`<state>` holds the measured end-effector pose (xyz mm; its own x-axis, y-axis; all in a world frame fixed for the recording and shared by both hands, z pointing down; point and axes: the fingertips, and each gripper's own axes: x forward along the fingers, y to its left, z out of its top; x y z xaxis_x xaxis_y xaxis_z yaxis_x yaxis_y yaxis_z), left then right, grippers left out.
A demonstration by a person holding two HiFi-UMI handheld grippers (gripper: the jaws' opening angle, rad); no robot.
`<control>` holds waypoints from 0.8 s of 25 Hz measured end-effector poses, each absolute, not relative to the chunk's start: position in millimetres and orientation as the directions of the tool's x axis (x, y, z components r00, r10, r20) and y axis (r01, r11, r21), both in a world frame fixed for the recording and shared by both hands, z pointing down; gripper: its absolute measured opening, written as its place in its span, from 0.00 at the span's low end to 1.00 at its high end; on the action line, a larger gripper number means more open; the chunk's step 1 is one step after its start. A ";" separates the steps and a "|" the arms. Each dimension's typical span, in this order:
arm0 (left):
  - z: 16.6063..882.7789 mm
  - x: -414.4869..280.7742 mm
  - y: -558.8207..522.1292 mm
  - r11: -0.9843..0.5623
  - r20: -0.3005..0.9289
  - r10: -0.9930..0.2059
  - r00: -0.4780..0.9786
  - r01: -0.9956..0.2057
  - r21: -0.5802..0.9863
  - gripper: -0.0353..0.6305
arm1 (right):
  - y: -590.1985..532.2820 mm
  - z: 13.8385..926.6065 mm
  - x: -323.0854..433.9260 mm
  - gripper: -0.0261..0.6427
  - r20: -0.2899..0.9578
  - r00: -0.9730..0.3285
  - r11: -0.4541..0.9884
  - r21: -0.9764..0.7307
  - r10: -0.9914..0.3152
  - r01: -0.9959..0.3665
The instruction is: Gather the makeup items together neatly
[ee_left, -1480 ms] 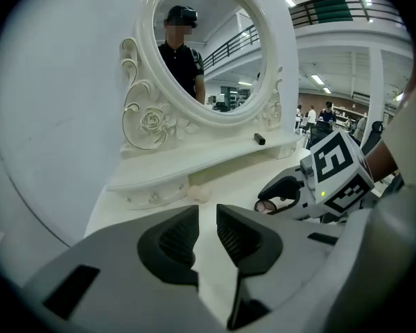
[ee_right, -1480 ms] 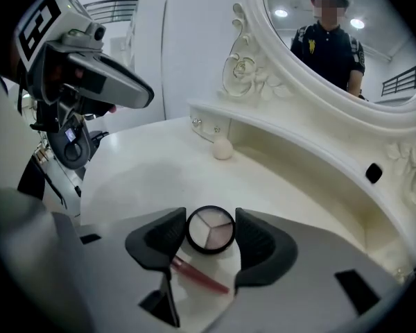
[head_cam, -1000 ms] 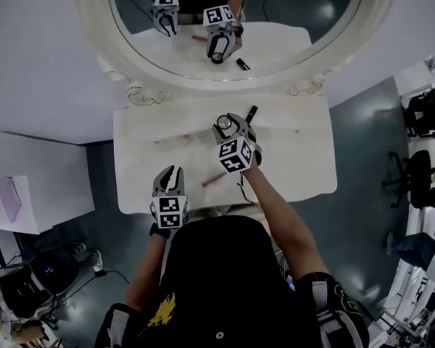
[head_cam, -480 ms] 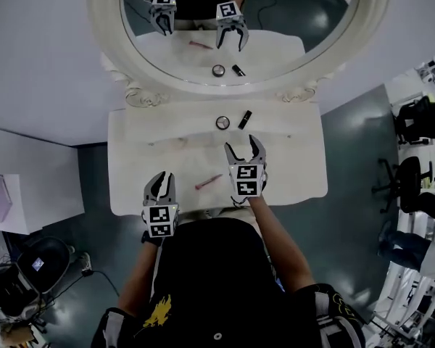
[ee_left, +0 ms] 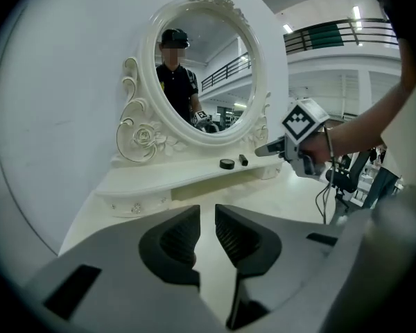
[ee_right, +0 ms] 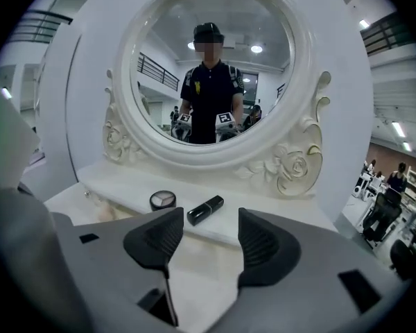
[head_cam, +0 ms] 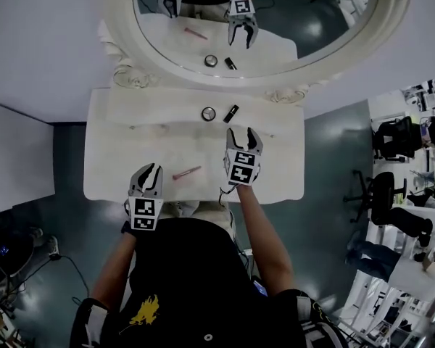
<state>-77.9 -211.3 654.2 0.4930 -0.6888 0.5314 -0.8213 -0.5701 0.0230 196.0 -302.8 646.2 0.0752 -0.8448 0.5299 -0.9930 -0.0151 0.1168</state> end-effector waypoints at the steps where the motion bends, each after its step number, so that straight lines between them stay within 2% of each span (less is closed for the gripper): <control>1: 652.1 -77.3 -208.6 -0.564 0.529 -0.694 0.488 -0.825 0.022 0.17 | -315.6 646.6 196.7 0.42 0.528 0.075 -0.019 0.111 -0.846 -0.994; 3: 647.8 -77.3 -204.1 -0.549 0.528 -0.706 0.473 -0.835 0.014 0.17 | -340.0 650.7 198.7 0.38 0.538 0.069 -0.030 0.081 -0.840 -0.996; 8: 639.9 -84.4 -200.3 -0.507 0.530 -0.729 0.432 -0.862 0.005 0.16 | -370.8 670.7 197.9 0.38 0.614 0.028 0.015 0.065 -0.789 -0.998; 11: 644.5 -96.8 -201.3 -0.482 0.547 -0.730 0.409 -0.876 0.012 0.15 | -366.9 681.8 195.4 0.37 0.636 0.017 -0.007 0.017 -0.772 -1.000; 18: 648.9 -103.8 -205.7 -0.483 0.560 -0.724 0.403 -0.876 0.006 0.16 | -356.5 693.0 190.7 0.22 0.665 -0.023 0.008 -0.025 -0.746 -1.000; 20: 648.3 -102.6 -206.0 -0.490 0.561 -0.721 0.407 -0.872 0.004 0.15 | -355.1 692.6 187.4 0.22 0.667 -0.025 0.009 -0.028 -0.744 -1.000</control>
